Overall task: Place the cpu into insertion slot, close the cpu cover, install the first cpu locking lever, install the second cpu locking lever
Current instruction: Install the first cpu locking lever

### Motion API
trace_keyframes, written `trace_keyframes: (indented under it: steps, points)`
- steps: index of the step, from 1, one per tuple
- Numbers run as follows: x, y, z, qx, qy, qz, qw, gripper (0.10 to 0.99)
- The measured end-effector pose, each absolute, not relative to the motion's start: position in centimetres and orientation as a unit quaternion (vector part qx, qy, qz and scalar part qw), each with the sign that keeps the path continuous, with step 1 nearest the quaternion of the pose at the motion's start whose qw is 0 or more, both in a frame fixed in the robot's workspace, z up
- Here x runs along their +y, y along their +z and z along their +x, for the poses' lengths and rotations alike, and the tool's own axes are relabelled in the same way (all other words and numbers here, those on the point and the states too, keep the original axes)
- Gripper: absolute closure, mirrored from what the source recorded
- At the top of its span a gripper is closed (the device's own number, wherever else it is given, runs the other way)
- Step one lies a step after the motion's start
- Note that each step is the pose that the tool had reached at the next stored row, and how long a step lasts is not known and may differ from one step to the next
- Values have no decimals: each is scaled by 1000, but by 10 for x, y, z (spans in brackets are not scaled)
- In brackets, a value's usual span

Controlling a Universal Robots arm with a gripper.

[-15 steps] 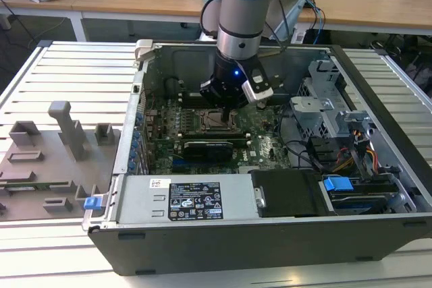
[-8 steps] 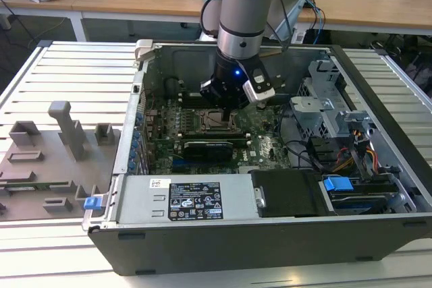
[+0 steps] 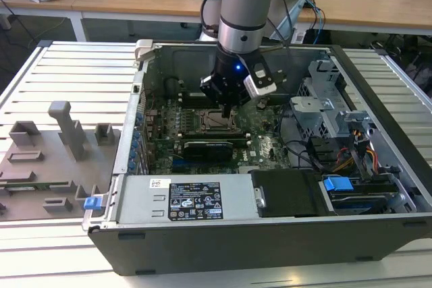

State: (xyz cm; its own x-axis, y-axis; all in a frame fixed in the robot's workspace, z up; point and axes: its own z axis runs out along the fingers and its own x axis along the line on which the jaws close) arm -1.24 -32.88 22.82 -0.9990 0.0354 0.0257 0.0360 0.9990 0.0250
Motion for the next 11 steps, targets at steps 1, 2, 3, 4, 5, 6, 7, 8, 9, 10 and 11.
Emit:
trace_keyframes:
  steps: [1, 2, 3, 4, 5, 6, 7, 8, 9, 10, 11]
  points:
    - [-329, 230, -12, -1000, -13, -18, 13, 980]
    - [-329, 232, -12, -1000, -13, -18, 13, 980]
    - [-329, 235, -12, -1000, -13, -18, 13, 980]
    - [-329, 236, -12, -1000, -13, -18, 13, 980]
    - [-329, 237, -12, -1000, -13, -18, 13, 980]
    - [-329, 238, -12, -1000, -13, -18, 13, 980]
    - [-329, 239, -12, -1000, -13, -18, 13, 980]
    - [-329, 241, -12, -1000, -13, -18, 13, 980]
    - [-329, 244, -12, -1000, -13, -18, 13, 980]
    - [-329, 248, -12, -1000, -13, -18, 13, 980]
    - [-329, 249, -12, -1000, -13, -18, 13, 980]
